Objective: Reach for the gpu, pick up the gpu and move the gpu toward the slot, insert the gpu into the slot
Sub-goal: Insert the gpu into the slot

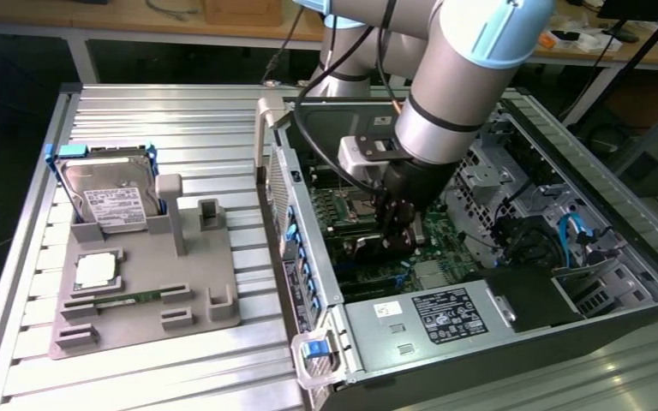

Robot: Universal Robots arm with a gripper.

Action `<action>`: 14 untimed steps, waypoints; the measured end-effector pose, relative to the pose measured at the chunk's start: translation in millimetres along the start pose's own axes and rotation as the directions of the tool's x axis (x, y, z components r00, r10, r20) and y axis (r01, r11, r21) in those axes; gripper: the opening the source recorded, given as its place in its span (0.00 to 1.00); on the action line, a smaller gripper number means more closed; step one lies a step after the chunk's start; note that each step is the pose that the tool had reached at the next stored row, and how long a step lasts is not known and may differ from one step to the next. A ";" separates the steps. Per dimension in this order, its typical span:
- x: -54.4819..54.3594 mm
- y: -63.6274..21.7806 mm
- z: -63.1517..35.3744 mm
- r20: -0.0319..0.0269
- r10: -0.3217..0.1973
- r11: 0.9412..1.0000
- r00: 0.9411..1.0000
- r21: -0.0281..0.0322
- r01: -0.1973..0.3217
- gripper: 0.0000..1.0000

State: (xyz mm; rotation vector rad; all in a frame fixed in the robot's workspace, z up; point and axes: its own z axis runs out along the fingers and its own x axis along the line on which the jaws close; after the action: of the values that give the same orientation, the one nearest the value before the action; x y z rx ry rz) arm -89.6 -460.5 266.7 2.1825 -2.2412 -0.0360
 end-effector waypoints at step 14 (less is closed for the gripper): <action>-1.3 0.0 3.2 0.000 0.000 1.000 1.000 0.000 0.000 0.27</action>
State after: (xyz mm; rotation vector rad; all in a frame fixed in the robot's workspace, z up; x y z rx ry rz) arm -89.6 -459.1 263.6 2.1823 -2.2410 -0.0359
